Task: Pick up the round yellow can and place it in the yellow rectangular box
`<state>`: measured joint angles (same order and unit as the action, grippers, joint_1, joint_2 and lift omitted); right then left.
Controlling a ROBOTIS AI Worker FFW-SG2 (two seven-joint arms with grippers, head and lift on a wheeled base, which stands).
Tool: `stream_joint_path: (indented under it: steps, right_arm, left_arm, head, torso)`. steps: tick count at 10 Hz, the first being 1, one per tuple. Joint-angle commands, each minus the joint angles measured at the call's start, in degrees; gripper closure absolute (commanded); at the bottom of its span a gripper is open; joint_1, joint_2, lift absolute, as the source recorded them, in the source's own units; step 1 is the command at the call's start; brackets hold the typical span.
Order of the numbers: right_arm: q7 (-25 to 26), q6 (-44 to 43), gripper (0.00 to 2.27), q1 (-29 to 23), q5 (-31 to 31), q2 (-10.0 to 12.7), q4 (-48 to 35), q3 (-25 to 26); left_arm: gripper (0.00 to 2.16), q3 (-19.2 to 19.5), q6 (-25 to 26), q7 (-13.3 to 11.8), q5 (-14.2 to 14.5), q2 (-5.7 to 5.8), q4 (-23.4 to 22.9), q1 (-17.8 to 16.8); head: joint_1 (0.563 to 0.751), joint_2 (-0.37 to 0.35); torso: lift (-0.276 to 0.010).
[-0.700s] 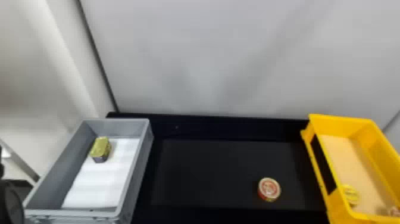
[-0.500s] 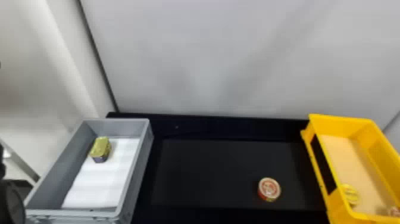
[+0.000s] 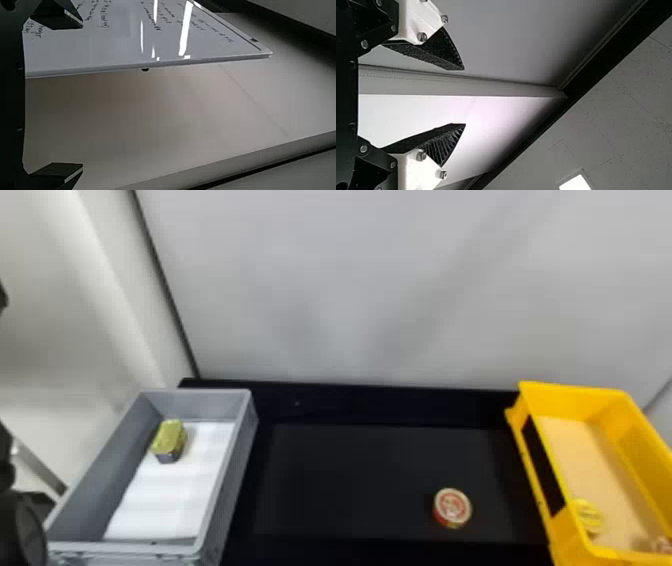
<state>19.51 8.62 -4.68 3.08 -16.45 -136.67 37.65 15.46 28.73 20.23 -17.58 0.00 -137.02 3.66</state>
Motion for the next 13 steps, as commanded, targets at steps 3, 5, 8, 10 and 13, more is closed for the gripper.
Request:
stream_joint_path:
  steps: [3,5,8,10,13]
  right_arm:
    - [-5.53,1.14,0.39,1.08,-1.32,-0.34,0.09,-0.12]
    - [-14.59,1.31,0.39,3.36,-8.44,-0.34,0.97,-4.08]
    - [-16.17,1.4,0.39,0.99,-10.29,0.01,4.4,-13.57]
    - [-16.08,-0.09,0.39,-3.23,-9.5,0.63,7.12,-15.42]
    - [-18.45,-1.5,0.39,-7.89,-8.62,2.39,11.87,-18.32]
  left_arm:
    - [0.03,-0.34,0.55,0.09,0.0,-0.15,0.09,-0.32]
    - [0.03,-0.25,1.07,0.09,0.18,-0.15,1.41,-0.93]
    - [0.03,0.63,1.87,0.44,0.62,-0.15,2.11,-0.85]
    - [0.03,0.89,1.95,0.7,0.62,-0.15,2.11,-0.67]
    - [0.03,1.25,1.95,0.79,0.88,-0.15,2.37,-0.58]
  head:
    - [0.694,0.014]
    - [0.694,0.014]
    - [0.694,0.014]
    - [0.694,0.014]
    - [0.694,0.014]
  torso:
    - [-0.066]
    - [-0.066]
    - [-0.066]
    - [-0.066]
    - [-0.066]
